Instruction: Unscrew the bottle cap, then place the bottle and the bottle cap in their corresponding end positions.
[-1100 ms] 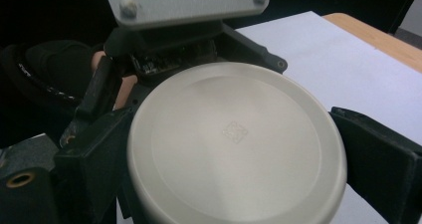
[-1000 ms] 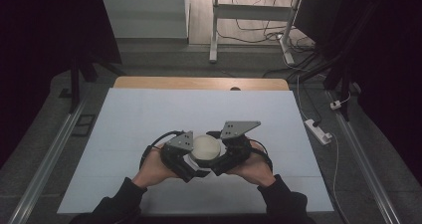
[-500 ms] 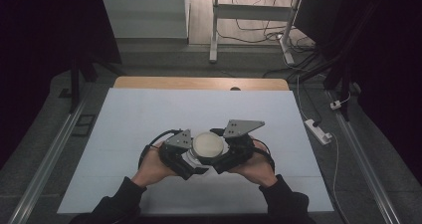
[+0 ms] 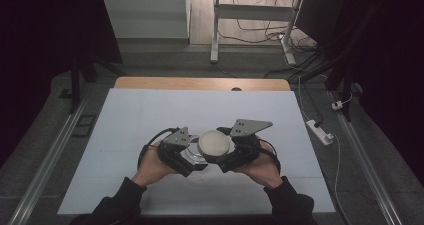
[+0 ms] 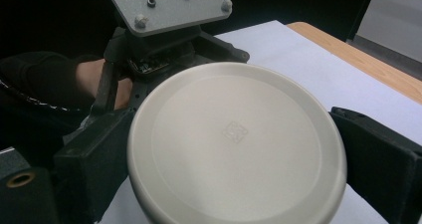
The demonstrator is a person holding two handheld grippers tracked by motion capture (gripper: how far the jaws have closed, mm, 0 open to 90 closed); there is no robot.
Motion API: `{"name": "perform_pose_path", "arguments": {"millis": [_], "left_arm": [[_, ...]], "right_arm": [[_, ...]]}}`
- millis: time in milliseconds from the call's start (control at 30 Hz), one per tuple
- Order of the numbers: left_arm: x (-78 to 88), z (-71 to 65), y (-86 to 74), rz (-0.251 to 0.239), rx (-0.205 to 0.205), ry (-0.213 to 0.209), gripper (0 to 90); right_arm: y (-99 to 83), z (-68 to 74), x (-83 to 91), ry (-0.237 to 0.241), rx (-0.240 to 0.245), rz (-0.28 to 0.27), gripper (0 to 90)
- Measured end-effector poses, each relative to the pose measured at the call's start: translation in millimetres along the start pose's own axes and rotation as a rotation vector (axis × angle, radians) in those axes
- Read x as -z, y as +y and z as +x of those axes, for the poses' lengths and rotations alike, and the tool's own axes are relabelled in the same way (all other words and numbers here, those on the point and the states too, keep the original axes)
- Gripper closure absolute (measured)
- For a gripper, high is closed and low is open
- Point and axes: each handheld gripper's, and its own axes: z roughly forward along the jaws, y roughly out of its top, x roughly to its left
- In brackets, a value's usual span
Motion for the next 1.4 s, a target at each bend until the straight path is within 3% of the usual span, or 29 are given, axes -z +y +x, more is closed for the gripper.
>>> {"name": "perform_pose_path", "arguments": {"millis": [600, 1033, 1400], "left_arm": [[6.7, 8.8, -5.3, -0.009, 0.04, 0.07, 7.4], [8.6, 12.0, -6.4, -0.008, 0.057, 0.098, 7.4], [12.6, 17.1, -4.2, -0.039, 0.085, 0.112, 7.4]], "right_arm": [[-7.9, 5.6, 2.3, -0.015, 0.002, 0.015, 6.7], [-14.5, 18.2, 10.1, -0.024, 0.011, 0.015, 6.7], [-23.1, 23.2, 12.2, -0.016, 0.001, 0.016, 6.7]]}}
